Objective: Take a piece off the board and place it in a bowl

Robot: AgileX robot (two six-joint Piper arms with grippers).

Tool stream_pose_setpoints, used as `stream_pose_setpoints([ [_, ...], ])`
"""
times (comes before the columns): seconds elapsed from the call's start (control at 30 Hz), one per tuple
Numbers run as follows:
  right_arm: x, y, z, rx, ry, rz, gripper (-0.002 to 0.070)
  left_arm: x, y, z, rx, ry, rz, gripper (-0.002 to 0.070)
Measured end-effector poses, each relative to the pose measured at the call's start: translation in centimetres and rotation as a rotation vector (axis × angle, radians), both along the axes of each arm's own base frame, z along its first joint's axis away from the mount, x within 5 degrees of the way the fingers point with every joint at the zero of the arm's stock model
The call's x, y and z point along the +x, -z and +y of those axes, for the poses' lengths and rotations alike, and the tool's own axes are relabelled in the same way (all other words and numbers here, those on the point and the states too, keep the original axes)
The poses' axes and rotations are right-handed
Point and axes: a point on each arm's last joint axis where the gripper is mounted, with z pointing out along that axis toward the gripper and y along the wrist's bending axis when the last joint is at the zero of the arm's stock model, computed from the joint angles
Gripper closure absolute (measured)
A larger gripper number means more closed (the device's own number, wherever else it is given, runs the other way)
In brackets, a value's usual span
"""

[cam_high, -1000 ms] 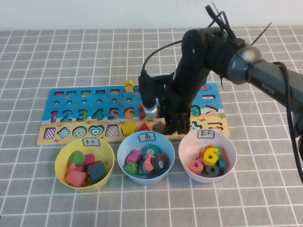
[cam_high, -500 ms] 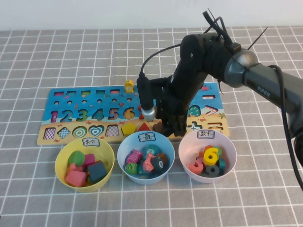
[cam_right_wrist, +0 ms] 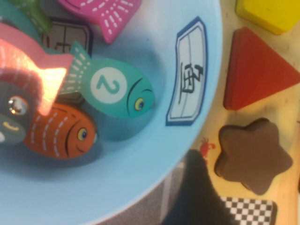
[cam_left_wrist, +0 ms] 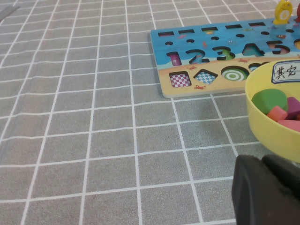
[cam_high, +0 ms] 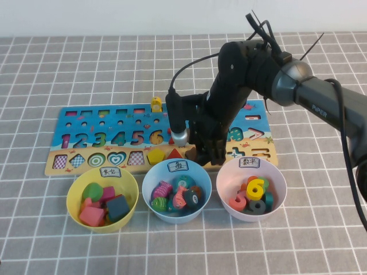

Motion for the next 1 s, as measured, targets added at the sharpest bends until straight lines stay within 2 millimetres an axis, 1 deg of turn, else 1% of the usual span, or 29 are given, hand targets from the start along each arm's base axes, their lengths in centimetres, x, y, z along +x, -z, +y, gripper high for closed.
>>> stream_pose_setpoints([
  [0.2, -0.01, 0.0, 0.01, 0.001, 0.0, 0.001, 0.0275, 0.0, 0.0, 0.0, 0.0, 0.0, 0.0, 0.0679],
  [0.4, 0.14, 0.99, 0.12, -0.006, 0.002, 0.016, 0.0275, 0.0, 0.0, 0.0, 0.0, 0.0, 0.0, 0.0679],
  [1.0, 0.27, 0.97, 0.09, -0.001, 0.006, 0.007, 0.0274, 0.0, 0.0, 0.0, 0.0, 0.0, 0.0, 0.0679],
])
